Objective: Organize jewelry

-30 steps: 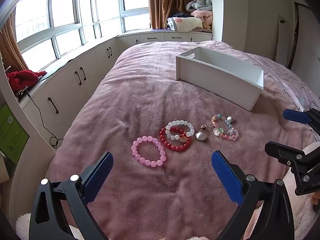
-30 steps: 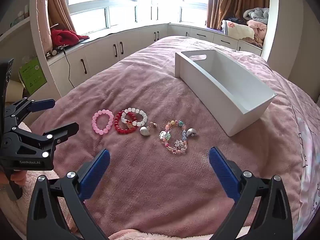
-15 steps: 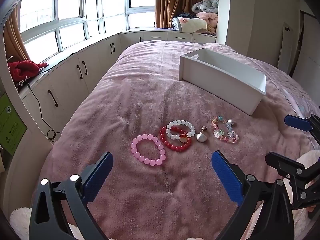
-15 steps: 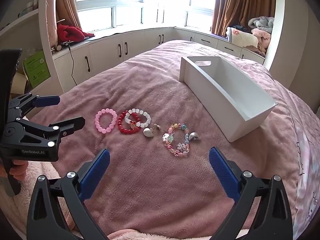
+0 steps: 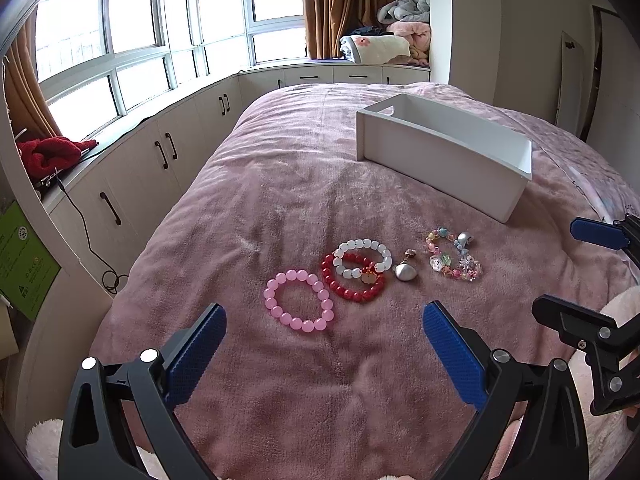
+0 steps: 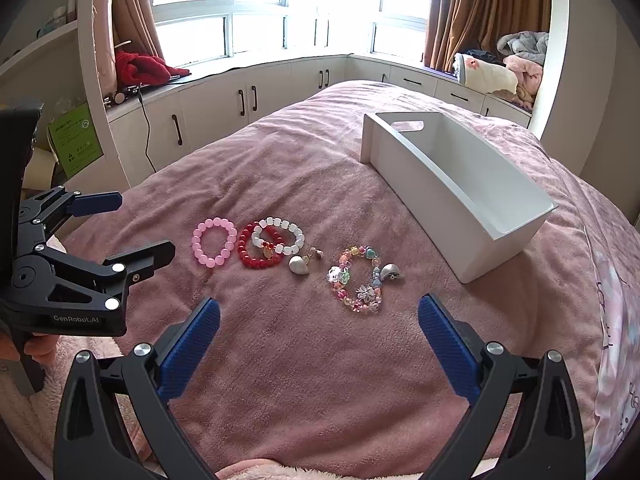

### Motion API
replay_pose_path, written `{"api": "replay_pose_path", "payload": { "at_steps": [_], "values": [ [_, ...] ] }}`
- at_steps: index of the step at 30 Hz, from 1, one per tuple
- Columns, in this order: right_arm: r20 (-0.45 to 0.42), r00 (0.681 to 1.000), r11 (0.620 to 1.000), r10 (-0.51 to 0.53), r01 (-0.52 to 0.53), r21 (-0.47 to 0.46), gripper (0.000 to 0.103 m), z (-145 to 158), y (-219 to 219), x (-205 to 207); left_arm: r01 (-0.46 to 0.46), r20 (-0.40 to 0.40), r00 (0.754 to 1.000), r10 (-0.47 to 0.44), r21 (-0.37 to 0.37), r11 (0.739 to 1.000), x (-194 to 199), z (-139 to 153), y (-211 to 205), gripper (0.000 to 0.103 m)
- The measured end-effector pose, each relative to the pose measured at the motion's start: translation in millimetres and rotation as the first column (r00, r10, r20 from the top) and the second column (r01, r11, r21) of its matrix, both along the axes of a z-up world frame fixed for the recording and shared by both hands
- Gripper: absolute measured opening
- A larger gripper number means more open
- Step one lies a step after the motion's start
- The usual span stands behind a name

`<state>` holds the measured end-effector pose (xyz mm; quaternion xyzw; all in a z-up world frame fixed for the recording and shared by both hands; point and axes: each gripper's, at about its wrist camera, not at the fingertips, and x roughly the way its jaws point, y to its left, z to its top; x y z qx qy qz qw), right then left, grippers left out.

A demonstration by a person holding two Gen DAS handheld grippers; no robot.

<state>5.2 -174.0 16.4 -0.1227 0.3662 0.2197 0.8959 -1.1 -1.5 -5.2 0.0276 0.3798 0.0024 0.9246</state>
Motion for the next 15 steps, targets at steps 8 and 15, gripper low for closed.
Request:
{"api": "replay_pose_path", "payload": {
  "at_steps": [8, 15],
  "values": [
    [-0.006, 1.0, 1.0, 0.004, -0.004, 0.003, 0.098, -1.8, 1.6, 0.5, -0.01, 0.001, 1.0, 0.01, -0.005, 1.0, 0.8, -0.9, 1.4, 0.1],
    [-0.015, 1.0, 1.0, 0.002, -0.002, 0.009, 0.098, -2.8, 1.6, 0.7, -0.008, -0.002, 1.0, 0.008, -0.003, 1.0, 0.2, -1.1, 1.4, 0.1]
  ]
}}
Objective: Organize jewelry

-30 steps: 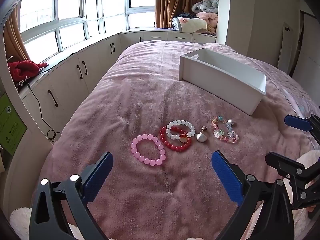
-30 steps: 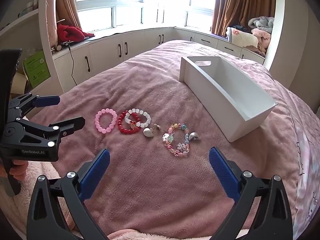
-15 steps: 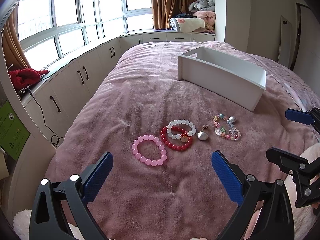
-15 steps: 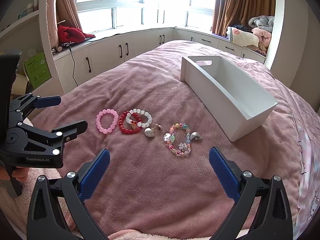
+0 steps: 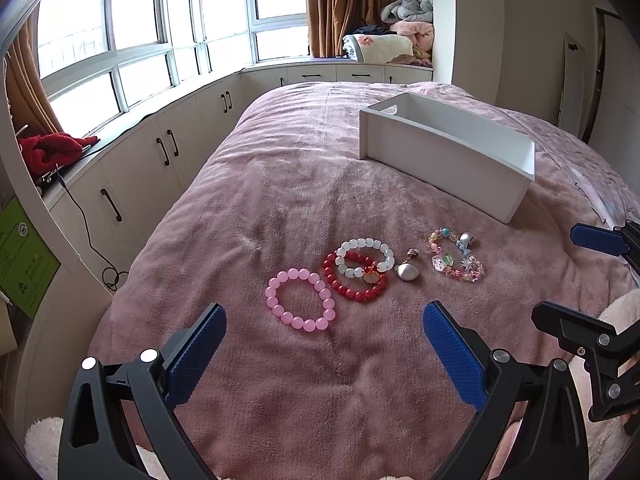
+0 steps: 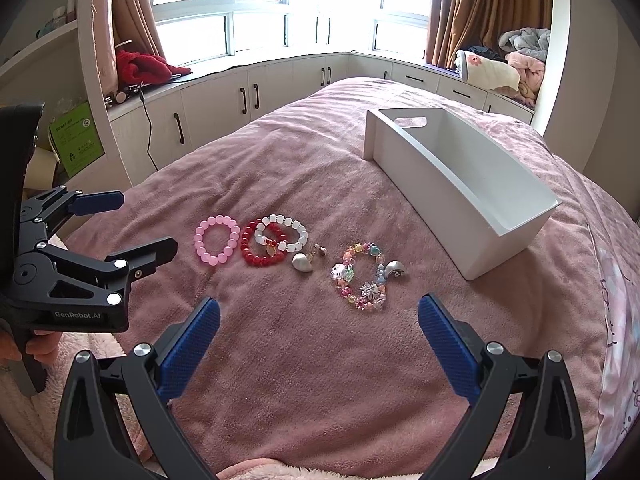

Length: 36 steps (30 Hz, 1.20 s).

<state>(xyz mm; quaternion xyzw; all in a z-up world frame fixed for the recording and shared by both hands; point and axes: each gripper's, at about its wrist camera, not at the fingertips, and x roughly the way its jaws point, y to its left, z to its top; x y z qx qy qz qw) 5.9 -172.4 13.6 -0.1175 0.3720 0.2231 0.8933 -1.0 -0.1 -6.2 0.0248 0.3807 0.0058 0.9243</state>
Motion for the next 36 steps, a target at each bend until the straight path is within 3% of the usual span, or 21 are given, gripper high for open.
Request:
{"api": "replay_pose_path", "payload": {
  "at_steps": [11, 22, 36],
  "values": [
    [0.009, 1.0, 1.0, 0.019, -0.019, -0.006, 0.098, 0.4, 2.7, -3.0, -0.008, 0.001, 1.0, 0.008, 0.004, 1.0, -1.9, -1.1, 0.4, 0.1],
    [-0.017, 1.0, 0.999, -0.026, 0.027, 0.029, 0.098, 0.4, -5.7, 2.6, -0.006, 0.0, 1.0, 0.006, 0.007, 1.0, -3.3, -0.2, -1.5, 0.1],
    [0.003, 1.0, 1.0, 0.009, -0.009, -0.001, 0.098, 0.3, 2.9, -3.0, -0.008, 0.001, 1.0, 0.008, 0.006, 1.0, -0.4, -0.2, -0.6, 0.1]
  ]
}}
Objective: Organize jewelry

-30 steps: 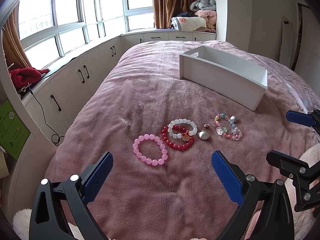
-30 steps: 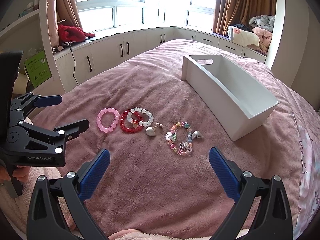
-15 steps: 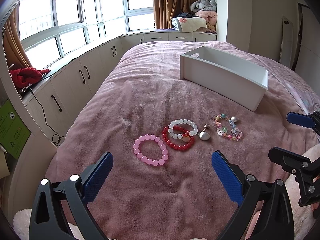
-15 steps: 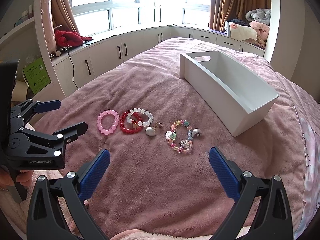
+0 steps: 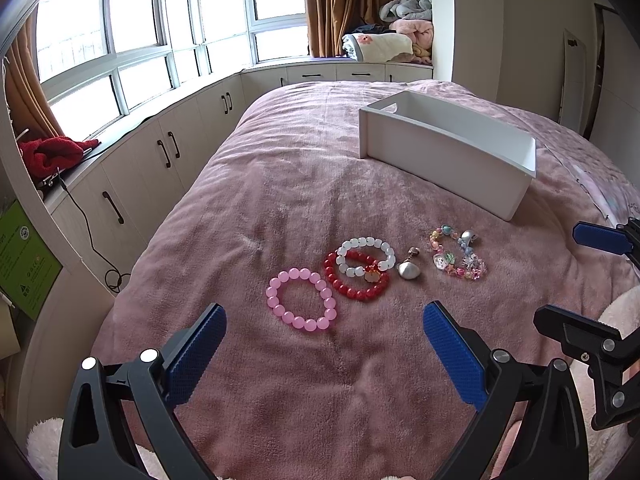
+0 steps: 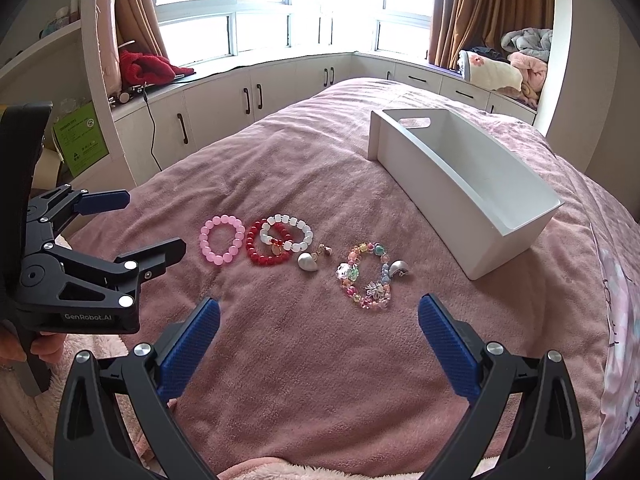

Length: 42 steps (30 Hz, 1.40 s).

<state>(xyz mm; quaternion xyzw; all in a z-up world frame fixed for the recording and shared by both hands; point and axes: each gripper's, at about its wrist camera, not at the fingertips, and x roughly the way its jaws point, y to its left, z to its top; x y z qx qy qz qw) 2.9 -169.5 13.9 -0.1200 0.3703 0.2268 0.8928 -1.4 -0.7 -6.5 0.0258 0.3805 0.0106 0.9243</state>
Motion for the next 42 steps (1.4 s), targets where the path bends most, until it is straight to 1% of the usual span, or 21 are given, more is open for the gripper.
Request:
{"api": "replay_pose_path", "payload": {
  "at_steps": [27, 30, 35, 42],
  "values": [
    [-0.008, 1.0, 1.0, -0.002, 0.002, -0.001, 0.098, -1.6, 0.4, 1.1, 0.001, -0.01, 1.0, -0.001, -0.007, 1.0, 0.9, -3.9, -0.9, 0.1],
    [-0.011, 1.0, 1.0, -0.001, 0.001, 0.002, 0.098, -2.3, 0.4, 1.5, -0.011, -0.031, 0.999, 0.01, -0.031, 0.999, 2.4, -8.3, 4.0, 0.1],
    [-0.028, 1.0, 1.0, -0.006, 0.007, 0.012, 0.098, -4.2, -0.3, 4.2, -0.042, -0.078, 0.996, 0.033, -0.122, 0.992, 10.3, -14.8, 19.1, 0.1],
    [-0.067, 0.998, 1.0, 0.003, -0.002, 0.028, 0.098, -4.3, 2.1, 16.6, -0.089, -0.182, 0.982, 0.052, -0.201, 0.975, 35.5, -28.5, 33.0, 0.1]
  ]
}}
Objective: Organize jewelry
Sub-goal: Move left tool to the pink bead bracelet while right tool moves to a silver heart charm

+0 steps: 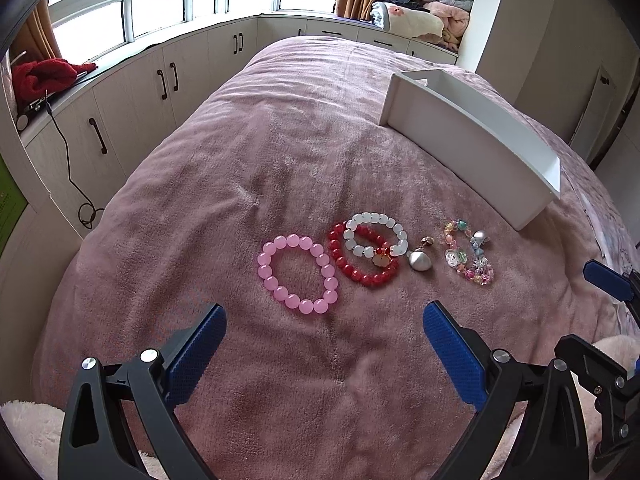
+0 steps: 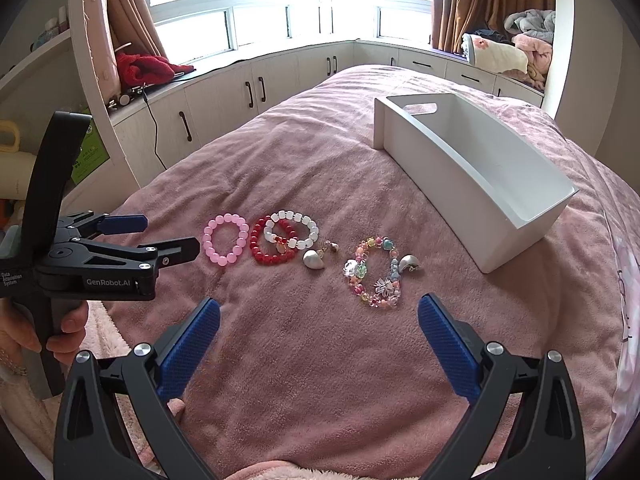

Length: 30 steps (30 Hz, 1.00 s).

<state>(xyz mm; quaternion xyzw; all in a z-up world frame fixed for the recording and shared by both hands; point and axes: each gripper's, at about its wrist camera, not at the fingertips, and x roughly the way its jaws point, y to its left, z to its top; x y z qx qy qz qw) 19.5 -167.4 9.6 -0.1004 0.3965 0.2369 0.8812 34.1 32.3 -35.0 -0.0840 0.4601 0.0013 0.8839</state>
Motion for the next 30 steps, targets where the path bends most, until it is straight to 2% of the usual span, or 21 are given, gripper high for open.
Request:
{"api": "replay_pose_path", "payload": {
  "at_steps": [4, 10, 13, 15, 17, 20, 21, 22, 23, 24, 26, 30],
  "values": [
    [-0.004, 1.0, 1.0, 0.0, -0.001, -0.021, 0.098, -0.3, 4.9, 12.3, 0.002, -0.028, 1.0, -0.002, -0.009, 1.0, 15.2, -6.7, 4.2, 0.1],
    [-0.028, 0.999, 1.0, -0.015, 0.014, -0.02, 0.097, -5.5, 4.8, 45.8, 0.009, -0.066, 0.998, -0.006, 0.043, 0.999, 42.5, -19.8, 8.3, 0.099],
    [-0.067, 0.997, 0.999, 0.028, -0.026, 0.037, 0.087, -11.6, 6.0, 63.6, 0.013, -0.083, 0.997, -0.005, 0.097, 0.995, 55.8, -26.0, 11.7, 0.099],
    [-0.092, 0.994, 0.997, 0.066, -0.062, 0.049, 0.075, -18.8, 11.8, 75.1, 0.011, -0.093, 0.996, 0.0, 0.123, 0.992, 62.8, -30.3, 15.1, 0.099],
    [-0.114, 0.988, 0.994, 0.101, -0.096, 0.048, 0.06, -27.2, 20.2, 85.1, 0.004, -0.103, 0.995, 0.01, 0.134, 0.991, 67.5, -35.6, 19.8, 0.099],
    [-0.15, 0.978, 0.989, 0.143, -0.137, 0.05, 0.055, -41.6, 32.1, 95.1, -0.006, -0.124, 0.992, 0.025, 0.149, 0.989, 72.8, -43.9, 25.7, 0.098],
    [-0.164, 0.975, 0.988, 0.153, -0.146, 0.054, 0.052, -46.5, 35.8, 98.6, -0.009, -0.132, 0.991, 0.03, 0.156, 0.988, 74.4, -47.0, 27.3, 0.093],
    [-0.179, 0.971, 0.987, 0.161, -0.153, 0.055, 0.048, -51.7, 38.9, 101.7, -0.009, -0.141, 0.989, 0.032, 0.158, 0.987, 75.1, -50.2, 28.2, 0.083],
    [-0.193, 0.967, 0.986, 0.164, -0.157, 0.051, 0.041, -57.2, 41.1, 104.9, -0.009, -0.154, 0.988, 0.032, 0.152, 0.988, 76.6, -53.9, 30.0, 0.078],
    [-0.207, 0.964, 0.986, 0.166, -0.161, 0.043, 0.038, -63.0, 43.6, 107.8, -0.012, -0.169, 0.985, 0.036, 0.145, 0.989, 78.4, -58.8, 32.2, 0.074],
    [-0.23, 0.959, 0.986, 0.169, -0.166, 0.031, 0.034, -72.9, 48.3, 111.5, -0.019, -0.184, 0.982, 0.044, 0.139, 0.99, 80.7, -65.4, 35.9, 0.072],
    [-0.256, 0.952, 0.983, 0.167, -0.18, -0.03, 0.034, -89.8, 56.2, 114.2, -0.019, -0.182, 0.982, 0.045, 0.143, 0.99, 83.2, -69.9, 37.1, 0.067]
  ]
}}
